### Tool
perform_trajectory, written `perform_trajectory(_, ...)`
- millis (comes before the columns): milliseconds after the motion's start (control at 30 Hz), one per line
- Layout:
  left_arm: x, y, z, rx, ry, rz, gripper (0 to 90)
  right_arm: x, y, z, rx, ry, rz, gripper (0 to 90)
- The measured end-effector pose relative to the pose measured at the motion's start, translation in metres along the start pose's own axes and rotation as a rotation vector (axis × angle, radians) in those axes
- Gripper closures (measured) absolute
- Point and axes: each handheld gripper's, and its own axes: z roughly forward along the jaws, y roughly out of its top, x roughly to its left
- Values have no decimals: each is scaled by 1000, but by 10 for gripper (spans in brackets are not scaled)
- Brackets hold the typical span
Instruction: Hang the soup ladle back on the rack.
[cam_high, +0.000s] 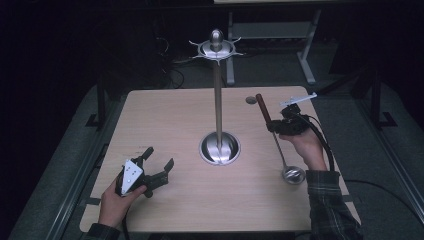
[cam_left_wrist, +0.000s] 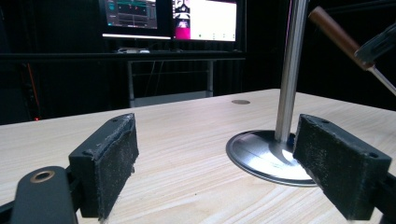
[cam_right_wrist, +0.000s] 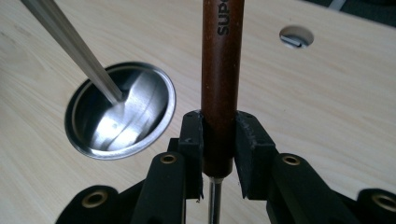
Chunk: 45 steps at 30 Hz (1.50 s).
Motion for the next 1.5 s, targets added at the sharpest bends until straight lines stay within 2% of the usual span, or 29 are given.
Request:
perform_trajectory(33,0,0,0,0,-1,1,135,1,0,-4,-14,-2,-4,738)
perform_trajectory(67,0,0,0,0,-1,0,135,5,-2,-11,-61,2,-10,738)
perform_trajectory(100,0,0,0,0,-2,0,135,6,-4,-13,-76,7,-16,738)
perform_trajectory(267,0,0,0,0,-5,1,135,7,-6,-21,-99,15,-23,738)
perform_trajectory(433,0,0,0,1,-4,2,135,8,-8,-32,-153,27,-19,738)
perform_trajectory(833,0,0,0,-1,-4,2,135,22,-4,-51,-272,90,-84,737)
perform_trajectory(1100,1,0,0,3,-5,11,135,32,8,-66,-362,128,-118,736)
perform_trajectory(1267,0,0,0,0,-6,7,135,35,12,-72,-382,145,-130,737)
perform_trajectory(1500,0,0,0,-3,-5,6,135,43,26,-84,-402,160,-172,737)
